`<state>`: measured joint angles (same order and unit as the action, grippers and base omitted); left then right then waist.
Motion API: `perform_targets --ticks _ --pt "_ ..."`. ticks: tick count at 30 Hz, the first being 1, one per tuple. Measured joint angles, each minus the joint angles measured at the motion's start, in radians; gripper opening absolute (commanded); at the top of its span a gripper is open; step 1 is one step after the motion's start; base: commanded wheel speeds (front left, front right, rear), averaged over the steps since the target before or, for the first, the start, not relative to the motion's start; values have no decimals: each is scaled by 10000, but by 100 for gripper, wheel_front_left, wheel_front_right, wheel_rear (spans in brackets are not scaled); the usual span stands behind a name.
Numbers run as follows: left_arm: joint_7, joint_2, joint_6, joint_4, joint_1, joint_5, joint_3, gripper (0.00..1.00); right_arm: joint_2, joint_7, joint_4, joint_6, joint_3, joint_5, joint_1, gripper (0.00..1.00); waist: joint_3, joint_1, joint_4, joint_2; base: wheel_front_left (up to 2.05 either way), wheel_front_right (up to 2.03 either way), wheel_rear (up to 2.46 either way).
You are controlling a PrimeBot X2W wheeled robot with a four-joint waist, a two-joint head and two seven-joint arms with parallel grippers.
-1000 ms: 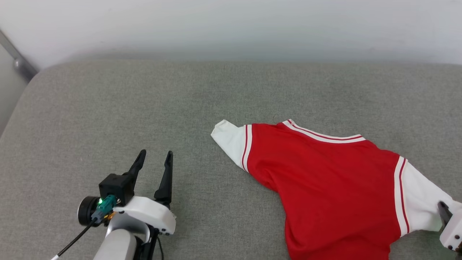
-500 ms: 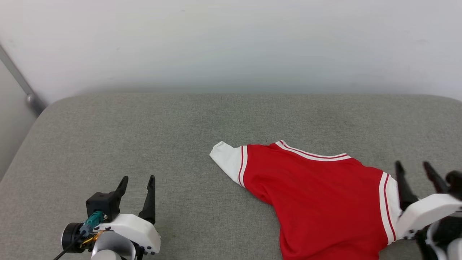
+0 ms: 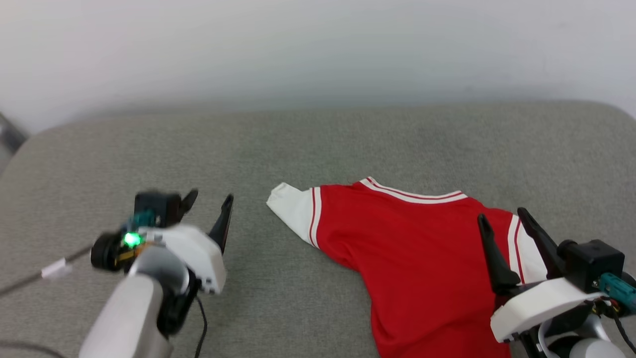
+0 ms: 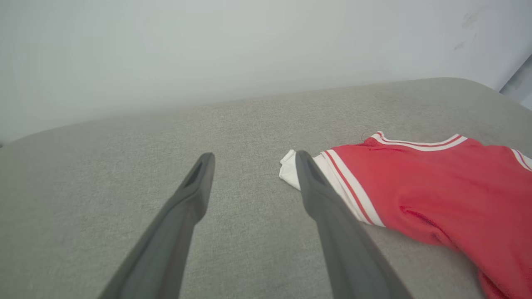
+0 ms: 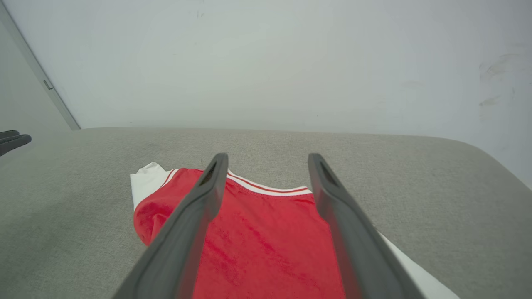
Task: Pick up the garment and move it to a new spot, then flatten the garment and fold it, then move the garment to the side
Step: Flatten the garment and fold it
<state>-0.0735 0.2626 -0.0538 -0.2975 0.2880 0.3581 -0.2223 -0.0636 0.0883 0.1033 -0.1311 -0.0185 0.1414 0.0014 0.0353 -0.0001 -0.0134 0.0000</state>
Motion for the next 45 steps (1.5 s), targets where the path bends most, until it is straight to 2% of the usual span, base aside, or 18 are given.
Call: perform_targets --ticks 6,12,15,20,22,25,26,27,28,29,32,37,45 --pt "-2263 431 -623 -424 2167 608 -654 100 75 -169 140 0 -255 31 -527 100 967 2 -456 0 0 0 0" --pt "-4686 1189 -752 -1174 3498 1720 -1484 100 109 -431 -46 2 -443 90 -878 100 1807 3 -1114 0 0 0 0" --pt "-5881 1716 -755 -1181 3848 2769 -2305 100 111 -660 -199 2 -516 345 -1025 100 2257 3 -1560 0 0 0 0" --pt "-6807 2370 -755 -1352 4155 3632 -2934 100 113 -882 -416 2 -558 573 -1162 100 2787 3 -1954 0 0 0 0" --pt "-6968 2428 -755 -1432 4225 3785 -2993 100 113 -917 -462 2 -552 627 -1207 100 2878 3 -2018 0 0 0 0" --pt "-7745 2579 -773 -1758 4557 4265 -3170 100 115 -1047 -665 2 -533 719 -1246 100 3134 1 -2247 0 0 0 0" --pt "-7745 2579 -773 -1758 4557 4265 -3170 88 115 -1047 -665 2 -533 719 -1246 100 3134 1 -2247 0 0 0 0" --pt "-7938 2587 -773 -1856 4630 4372 -3175 49 117 -1058 -698 2 -529 750 -1249 100 3177 2 -2289 0 0 0 0" --pt "-8078 2587 -773 -1927 4697 4447 -3183 33 115 -1099 -727 2 -537 784 -1255 100 3211 1 -2324 0 0 0 0" --pt "-8107 2585 -773 -1973 4716 4495 -3183 0 115 -1103 -752 2 -546 802 -1276 100 3234 1 -2352 0 0 0 0" --pt "-7883 2583 -767 -2104 4740 4529 -3200 0 115 -1139 -809 2 -533 871 -1332 100 3245 1 -2379 0 0 0 0" --pt "-6822 2368 -767 -2299 4500 4272 -3317 0 117 -1037 -857 2 -318 905 -1301 100 3009 1 -2253 0 0 0 0" --pt "-4681 2082 -330 -2153 3677 3699 -3304 0 128 -102 -913 2 571 1262 -1020 100 2281 2 -1748 0 0 0 0"
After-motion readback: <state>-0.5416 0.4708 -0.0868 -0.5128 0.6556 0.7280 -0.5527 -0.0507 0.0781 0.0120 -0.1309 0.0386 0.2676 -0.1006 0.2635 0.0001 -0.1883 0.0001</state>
